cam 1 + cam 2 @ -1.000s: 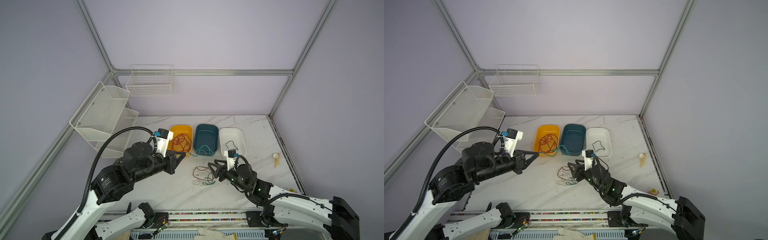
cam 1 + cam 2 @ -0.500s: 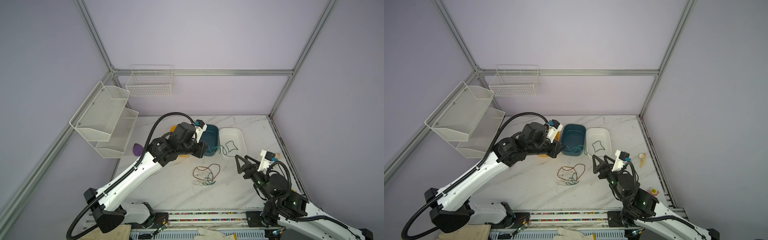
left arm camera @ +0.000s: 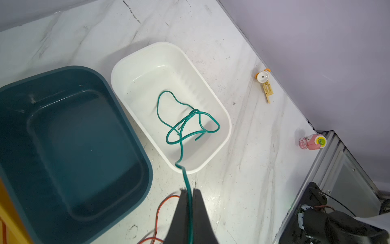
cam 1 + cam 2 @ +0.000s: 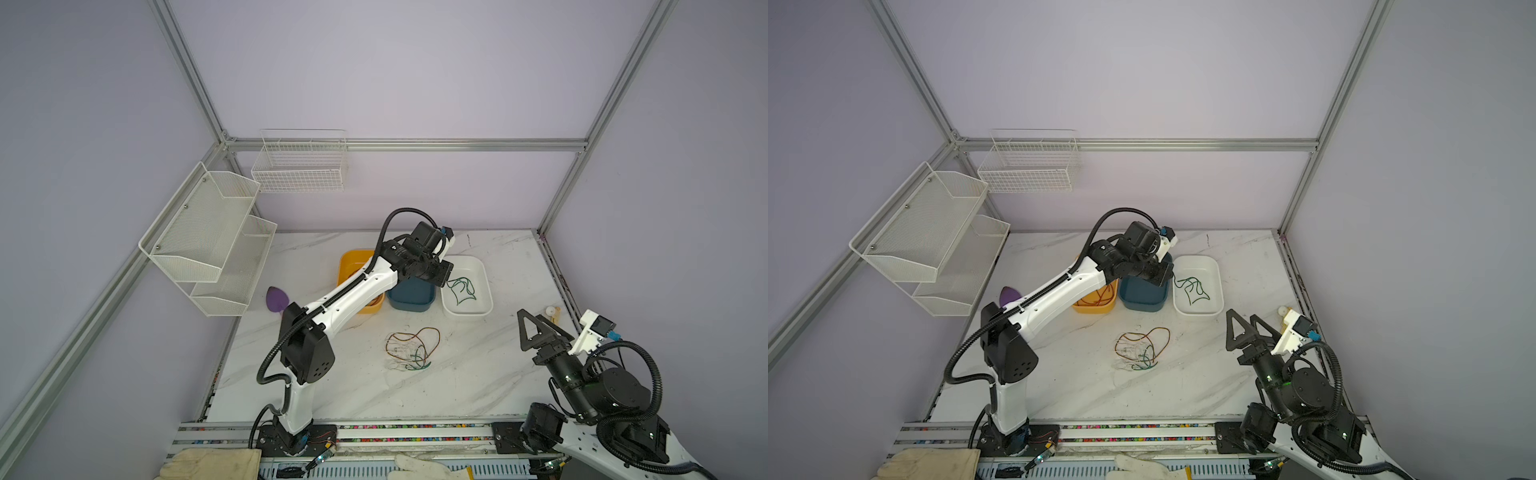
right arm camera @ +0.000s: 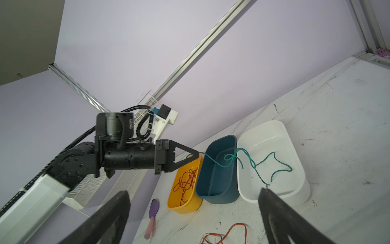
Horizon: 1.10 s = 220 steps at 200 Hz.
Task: Untangle the cables
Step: 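Lower the green wire into the white tub and open the left gripper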
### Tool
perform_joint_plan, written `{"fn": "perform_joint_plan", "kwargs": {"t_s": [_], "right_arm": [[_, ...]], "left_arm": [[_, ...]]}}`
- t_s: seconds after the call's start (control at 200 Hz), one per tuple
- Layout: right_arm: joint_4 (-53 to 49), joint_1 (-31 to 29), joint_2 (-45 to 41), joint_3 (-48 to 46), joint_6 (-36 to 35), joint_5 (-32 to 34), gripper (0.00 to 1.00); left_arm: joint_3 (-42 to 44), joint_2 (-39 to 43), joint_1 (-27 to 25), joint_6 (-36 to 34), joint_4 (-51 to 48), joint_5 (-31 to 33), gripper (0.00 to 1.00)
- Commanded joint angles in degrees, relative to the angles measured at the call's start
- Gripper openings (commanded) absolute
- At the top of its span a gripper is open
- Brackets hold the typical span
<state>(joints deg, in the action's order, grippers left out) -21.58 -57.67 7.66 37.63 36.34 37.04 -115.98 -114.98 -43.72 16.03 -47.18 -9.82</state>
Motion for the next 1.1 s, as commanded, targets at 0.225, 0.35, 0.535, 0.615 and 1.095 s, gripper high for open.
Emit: {"fn": "perform_joint_plan", "kwargs": {"t_s": [0.225, 0.35, 0.535, 0.615, 1.095], "right_arm": [[-7.65, -0.25, 2.31, 11.16, -3.94, -3.71, 0.97], [-6.96, -0.25, 1.23, 11.3, -4.86, -5.54, 0.98], [-5.53, -0.25, -0.95, 10.25, -5.37, -6.89, 0.97], [-4.63, -0.25, -1.33, 9.83, -6.13, -7.45, 0.98], [-2.94, -0.25, 0.07, 8.69, -7.47, -9.35, 0.97]], "left_arm": [[-19.43, -13.07, 0.31, -2.49, -2.03, 0.3, 0.0], [-21.98, -16.43, 0.31, -2.54, -2.14, 1.12, 0.0], [-23.85, -19.72, 0.39, -2.56, -2.19, 1.71, 0.0], [-24.11, -20.63, 0.46, -2.74, -2.15, 2.16, 0.0], [-24.15, -23.45, 0.55, -2.24, -2.3, 1.37, 0.0]]}}
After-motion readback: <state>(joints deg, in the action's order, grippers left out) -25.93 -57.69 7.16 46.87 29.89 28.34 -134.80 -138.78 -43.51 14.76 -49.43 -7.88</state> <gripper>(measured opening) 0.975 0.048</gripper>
